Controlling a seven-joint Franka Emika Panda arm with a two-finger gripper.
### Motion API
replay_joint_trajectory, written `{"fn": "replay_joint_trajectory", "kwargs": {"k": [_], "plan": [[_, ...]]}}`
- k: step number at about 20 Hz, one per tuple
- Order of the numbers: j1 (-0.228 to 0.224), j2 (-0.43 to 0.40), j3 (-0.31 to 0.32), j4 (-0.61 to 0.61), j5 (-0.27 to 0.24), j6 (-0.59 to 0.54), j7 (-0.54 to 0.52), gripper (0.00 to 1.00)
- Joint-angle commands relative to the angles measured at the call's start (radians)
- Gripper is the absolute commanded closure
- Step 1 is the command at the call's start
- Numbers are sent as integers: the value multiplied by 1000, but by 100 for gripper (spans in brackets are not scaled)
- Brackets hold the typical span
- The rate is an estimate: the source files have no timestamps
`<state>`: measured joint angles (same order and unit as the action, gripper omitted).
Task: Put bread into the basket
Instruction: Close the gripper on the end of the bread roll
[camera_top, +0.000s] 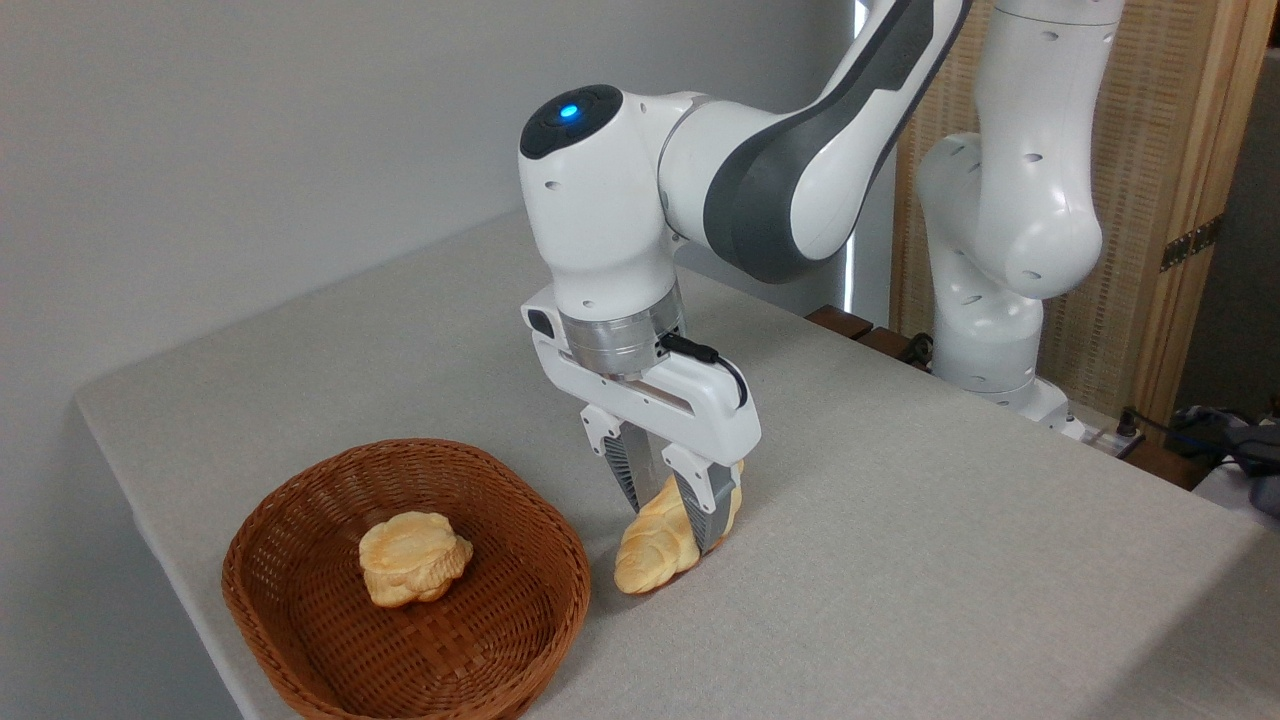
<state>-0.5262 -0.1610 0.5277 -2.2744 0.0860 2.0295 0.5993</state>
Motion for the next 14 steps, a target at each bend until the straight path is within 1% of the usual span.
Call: {"fn": "replay_joint_trajectory", "kwargs": {"k": [1,5,10,12,14], "plan": [[-5,-12,1,-8,18,0,10,58],[-5,-17,1,-7,20,-14,13,58],[11,-52,3,13,20,-118,60,58],[11,-58,1,44,20,-152,62,58],[11,-66,-2,97,5,-158,57,58]]}}
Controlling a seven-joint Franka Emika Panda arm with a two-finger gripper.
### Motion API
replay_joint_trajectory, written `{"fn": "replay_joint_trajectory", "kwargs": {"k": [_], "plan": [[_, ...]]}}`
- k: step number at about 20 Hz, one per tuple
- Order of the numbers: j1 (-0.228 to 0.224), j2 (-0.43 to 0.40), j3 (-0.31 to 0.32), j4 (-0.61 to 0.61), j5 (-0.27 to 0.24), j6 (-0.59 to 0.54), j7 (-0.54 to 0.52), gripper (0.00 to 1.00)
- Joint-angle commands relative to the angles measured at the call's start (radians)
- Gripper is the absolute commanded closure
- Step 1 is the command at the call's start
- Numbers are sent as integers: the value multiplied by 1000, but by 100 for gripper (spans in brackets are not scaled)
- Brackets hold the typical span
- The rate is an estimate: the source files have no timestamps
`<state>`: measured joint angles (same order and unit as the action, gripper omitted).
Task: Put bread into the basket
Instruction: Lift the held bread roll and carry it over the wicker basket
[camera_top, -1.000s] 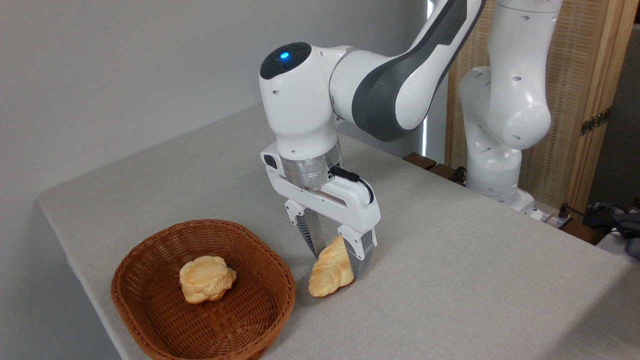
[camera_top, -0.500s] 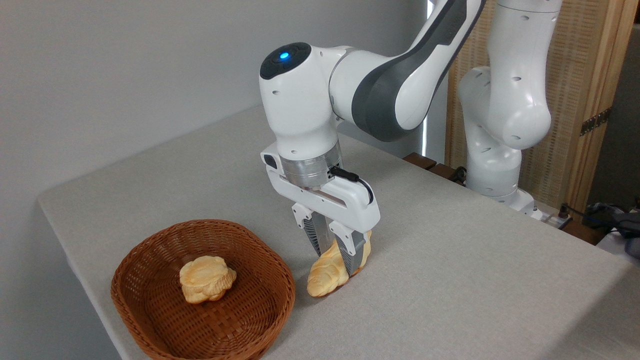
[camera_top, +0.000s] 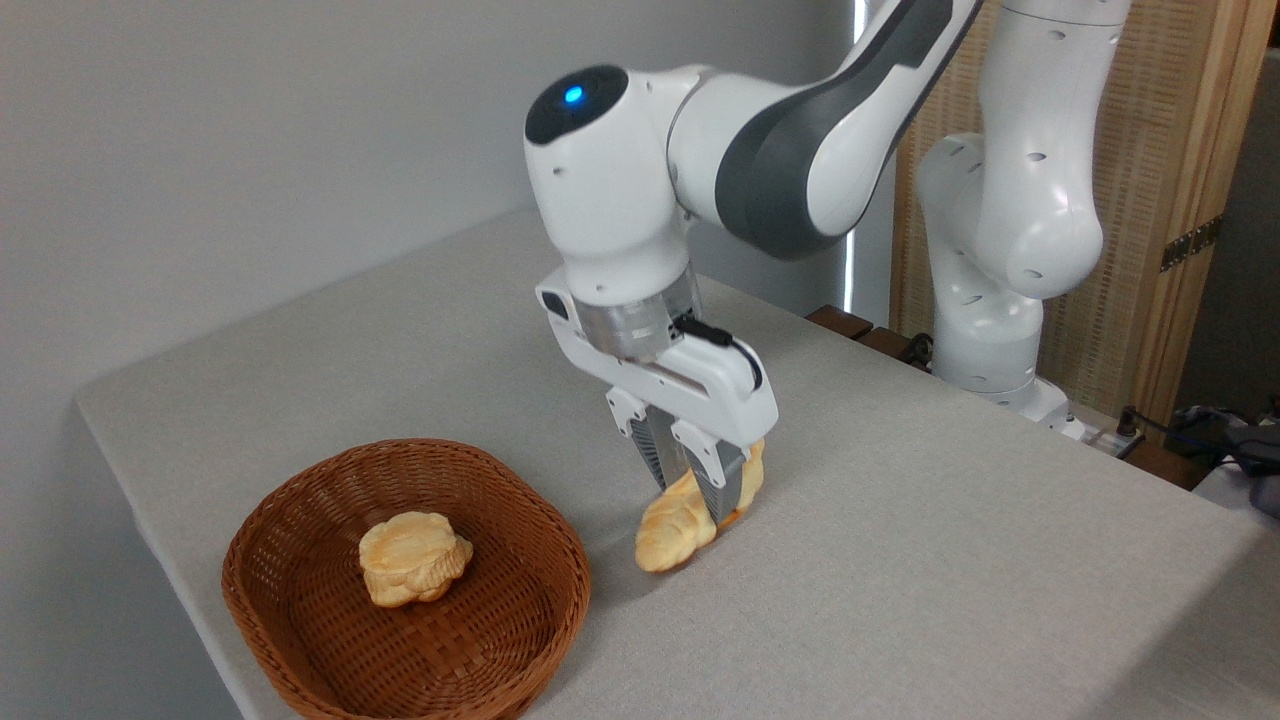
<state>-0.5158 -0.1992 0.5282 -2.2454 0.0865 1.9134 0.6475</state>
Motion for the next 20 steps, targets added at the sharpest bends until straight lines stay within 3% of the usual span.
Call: {"fn": "replay_joint_trajectory", "kwargs": {"k": [1,3,6,8,12,15,17,18,20], "plan": [[-1,-29,-4,93,-14,-42,9,58],[-3,-35,-8,148,-77,-30,14,57],[-12,-31,-13,173,-82,56,14,56],[-12,-23,-22,173,-97,146,11,48],[-12,24,-25,188,-119,326,11,53],[-10,66,-20,188,-217,470,11,52],[-10,95,-19,188,-249,565,11,50],[-10,109,-19,188,-249,578,12,44],[-9,142,-17,188,-237,588,14,10]]}}
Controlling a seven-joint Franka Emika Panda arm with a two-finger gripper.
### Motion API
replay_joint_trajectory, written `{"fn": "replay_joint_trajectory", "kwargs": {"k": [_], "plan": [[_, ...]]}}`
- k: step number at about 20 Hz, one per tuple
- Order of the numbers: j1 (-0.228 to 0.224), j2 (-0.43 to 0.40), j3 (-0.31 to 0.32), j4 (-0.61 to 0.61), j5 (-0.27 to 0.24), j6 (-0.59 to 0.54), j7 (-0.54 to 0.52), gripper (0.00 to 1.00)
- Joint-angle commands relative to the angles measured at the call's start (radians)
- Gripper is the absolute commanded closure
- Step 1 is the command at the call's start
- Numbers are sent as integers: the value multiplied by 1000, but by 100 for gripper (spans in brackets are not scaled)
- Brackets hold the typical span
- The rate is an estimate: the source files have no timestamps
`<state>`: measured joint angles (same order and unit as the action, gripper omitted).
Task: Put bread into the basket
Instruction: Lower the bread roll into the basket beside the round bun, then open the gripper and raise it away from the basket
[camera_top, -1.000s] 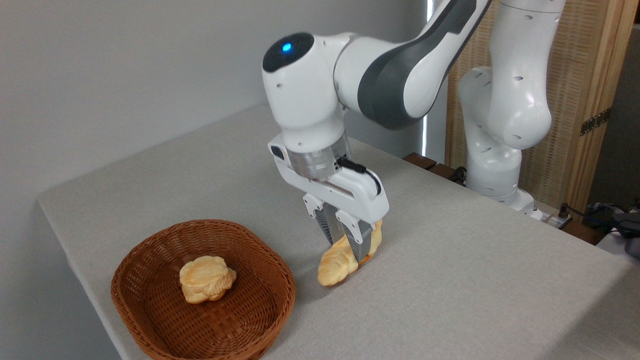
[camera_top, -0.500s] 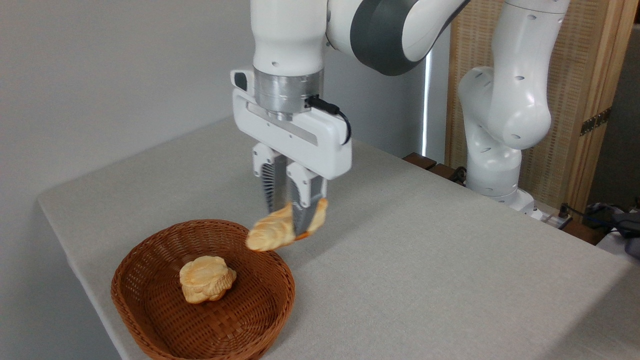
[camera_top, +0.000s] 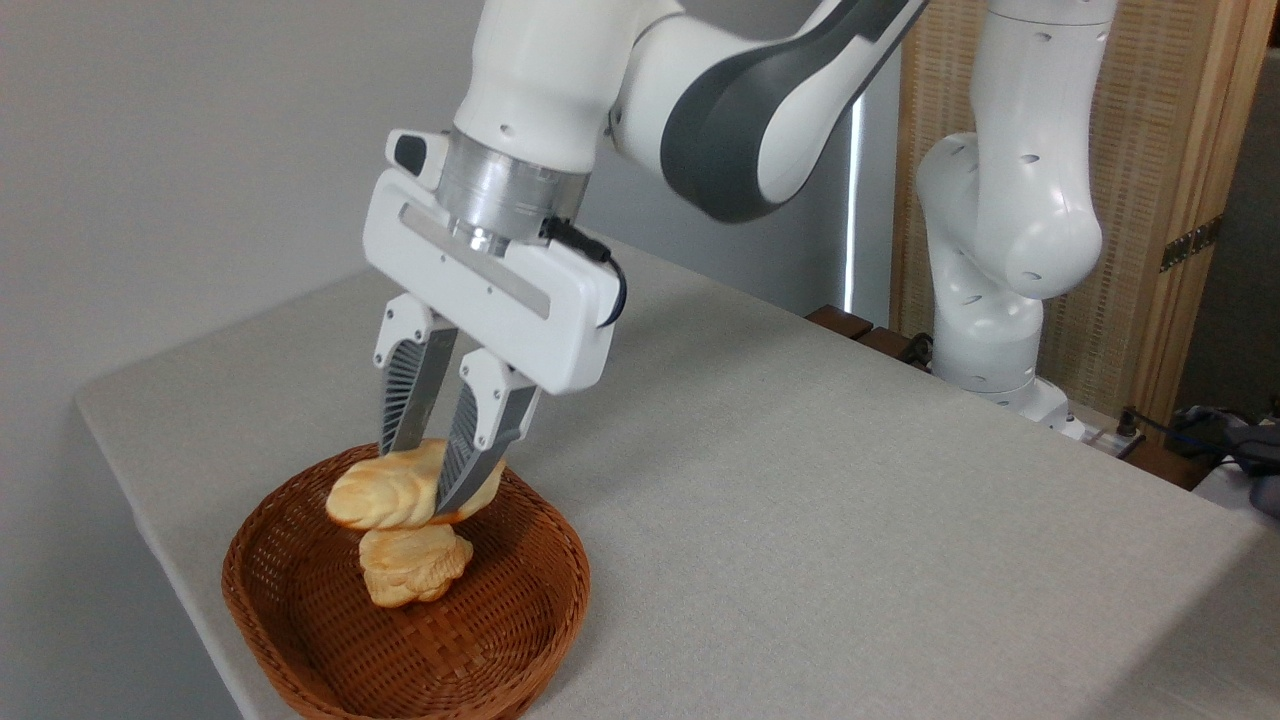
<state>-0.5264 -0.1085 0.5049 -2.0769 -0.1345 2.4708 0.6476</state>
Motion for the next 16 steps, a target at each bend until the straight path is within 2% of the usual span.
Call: {"fn": "replay_joint_trajectory", "kwargs": {"k": [1,5,16], "plan": [[3,65,7,20,-13,52,14,0],[3,101,6,20,42,86,14,0],[3,102,3,20,44,73,4,0]]}}
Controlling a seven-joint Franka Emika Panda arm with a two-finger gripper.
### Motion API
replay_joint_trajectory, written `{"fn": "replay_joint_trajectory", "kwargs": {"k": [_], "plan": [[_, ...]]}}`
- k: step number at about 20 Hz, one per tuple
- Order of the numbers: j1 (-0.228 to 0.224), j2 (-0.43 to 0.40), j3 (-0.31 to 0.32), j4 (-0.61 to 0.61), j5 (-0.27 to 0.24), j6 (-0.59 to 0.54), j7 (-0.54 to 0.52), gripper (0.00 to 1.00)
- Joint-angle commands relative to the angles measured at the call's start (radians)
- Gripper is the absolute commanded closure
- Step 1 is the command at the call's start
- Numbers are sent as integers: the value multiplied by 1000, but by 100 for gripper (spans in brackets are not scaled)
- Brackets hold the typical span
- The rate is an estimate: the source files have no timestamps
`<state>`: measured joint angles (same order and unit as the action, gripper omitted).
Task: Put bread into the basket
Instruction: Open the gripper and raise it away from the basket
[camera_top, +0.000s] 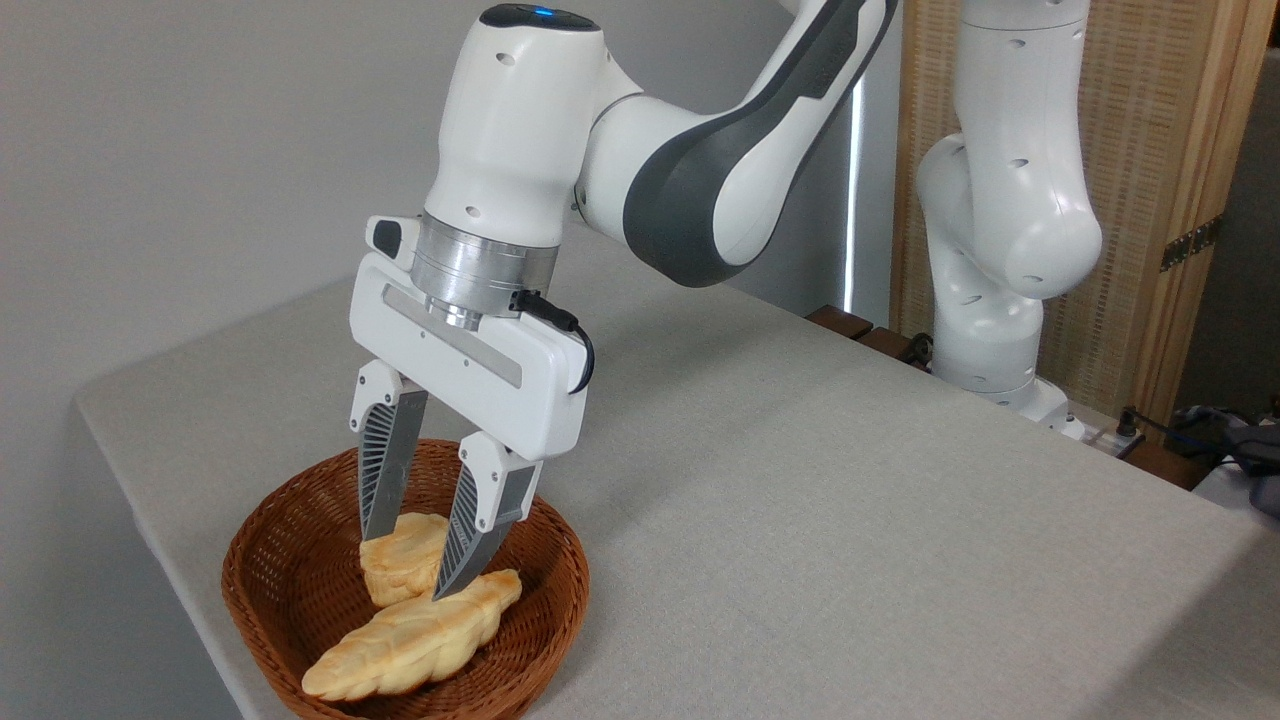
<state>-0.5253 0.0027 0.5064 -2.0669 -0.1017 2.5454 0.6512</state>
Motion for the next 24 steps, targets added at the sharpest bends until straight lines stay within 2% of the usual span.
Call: {"fn": "replay_joint_trajectory", "kwargs": {"k": [1,3,7,12,15,19,24], "plan": [[2,-23,1,8,11,-29,-1,0],[2,-58,1,10,13,-121,-2,0],[4,-110,0,50,54,-295,-5,0],[5,-121,0,161,74,-577,-7,0],[5,-121,0,220,74,-681,-25,0],[4,-115,0,245,74,-715,-103,0],[7,-112,6,243,66,-712,-100,0]]}}
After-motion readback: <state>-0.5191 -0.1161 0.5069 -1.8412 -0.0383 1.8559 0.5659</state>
